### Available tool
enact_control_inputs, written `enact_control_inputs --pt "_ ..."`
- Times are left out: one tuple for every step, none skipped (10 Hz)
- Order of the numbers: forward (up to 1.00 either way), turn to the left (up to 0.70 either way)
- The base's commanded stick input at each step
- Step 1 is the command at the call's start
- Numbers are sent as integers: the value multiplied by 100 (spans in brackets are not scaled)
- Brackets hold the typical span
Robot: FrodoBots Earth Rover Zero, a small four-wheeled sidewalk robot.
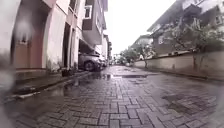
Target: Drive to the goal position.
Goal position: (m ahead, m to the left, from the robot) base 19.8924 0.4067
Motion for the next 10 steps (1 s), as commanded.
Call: enact_control_inputs --pt "70 0" --pt "70 0" --pt "70 0" --pt "70 0" --pt "70 0" --pt "70 0" --pt "70 0" --pt "70 0" --pt "70 0" --pt "70 0"
